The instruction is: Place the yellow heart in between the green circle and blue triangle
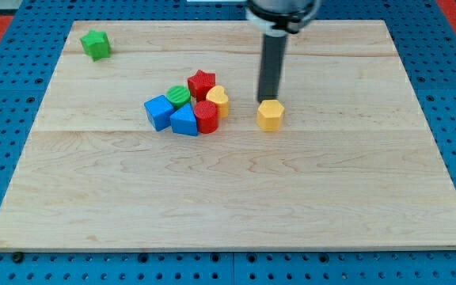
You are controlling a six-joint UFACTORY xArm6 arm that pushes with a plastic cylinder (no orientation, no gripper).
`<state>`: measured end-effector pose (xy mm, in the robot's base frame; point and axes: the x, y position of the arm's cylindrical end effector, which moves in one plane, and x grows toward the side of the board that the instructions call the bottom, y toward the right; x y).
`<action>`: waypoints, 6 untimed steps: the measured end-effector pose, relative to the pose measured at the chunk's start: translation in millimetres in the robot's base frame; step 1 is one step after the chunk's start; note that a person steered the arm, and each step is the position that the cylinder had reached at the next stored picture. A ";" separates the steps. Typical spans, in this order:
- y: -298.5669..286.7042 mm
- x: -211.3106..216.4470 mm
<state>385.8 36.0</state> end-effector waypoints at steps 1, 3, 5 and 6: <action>-35.7 0.0; -94.8 -1.4; -88.9 -5.8; -88.7 -6.6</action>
